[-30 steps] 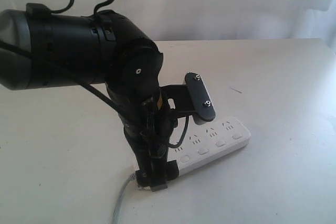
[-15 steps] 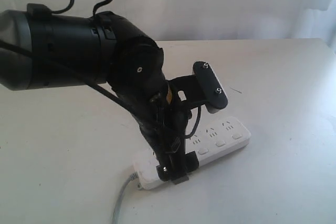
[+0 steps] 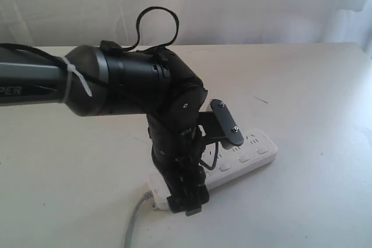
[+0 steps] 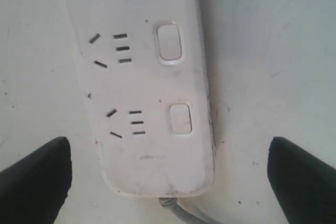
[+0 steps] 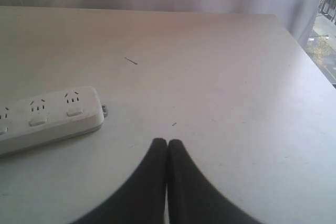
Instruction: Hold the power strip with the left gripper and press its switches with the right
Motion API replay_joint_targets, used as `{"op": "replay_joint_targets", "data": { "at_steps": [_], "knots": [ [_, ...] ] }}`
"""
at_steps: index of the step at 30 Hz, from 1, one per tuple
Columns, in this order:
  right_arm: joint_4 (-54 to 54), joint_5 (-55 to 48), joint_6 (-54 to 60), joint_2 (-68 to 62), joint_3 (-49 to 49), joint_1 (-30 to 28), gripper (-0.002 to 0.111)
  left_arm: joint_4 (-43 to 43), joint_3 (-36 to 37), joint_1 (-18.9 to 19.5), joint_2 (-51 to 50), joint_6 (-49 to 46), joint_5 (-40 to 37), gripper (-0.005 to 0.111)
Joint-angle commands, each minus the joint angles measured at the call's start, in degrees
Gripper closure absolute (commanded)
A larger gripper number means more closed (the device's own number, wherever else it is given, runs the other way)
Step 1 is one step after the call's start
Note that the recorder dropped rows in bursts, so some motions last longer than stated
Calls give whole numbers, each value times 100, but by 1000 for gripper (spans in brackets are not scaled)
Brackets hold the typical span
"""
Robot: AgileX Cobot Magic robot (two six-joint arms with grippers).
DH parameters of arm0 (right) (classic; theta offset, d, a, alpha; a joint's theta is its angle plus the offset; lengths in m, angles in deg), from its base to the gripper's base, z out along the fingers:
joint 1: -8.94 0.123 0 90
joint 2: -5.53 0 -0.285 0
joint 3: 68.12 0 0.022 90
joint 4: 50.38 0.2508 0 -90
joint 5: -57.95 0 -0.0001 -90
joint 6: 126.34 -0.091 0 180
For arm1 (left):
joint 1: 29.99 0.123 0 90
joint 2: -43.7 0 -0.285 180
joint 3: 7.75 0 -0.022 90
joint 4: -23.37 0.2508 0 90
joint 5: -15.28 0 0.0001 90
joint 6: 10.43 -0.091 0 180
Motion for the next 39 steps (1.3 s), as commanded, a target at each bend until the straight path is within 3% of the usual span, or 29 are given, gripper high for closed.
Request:
{"op": "replay_joint_targets", "data": {
  "at_steps": [1,7,39],
  "knots": [
    [11,60,0,21,-8,22,108,-111,-336,-19,-135,136,-374,2],
    [11,60,0,21,-8,22,108,-142,-471,-19,-407,8,-762,2],
    [11,71,0,21,-8,22,108,-257,-696,-19,-948,31,-845,2]
  ]
}}
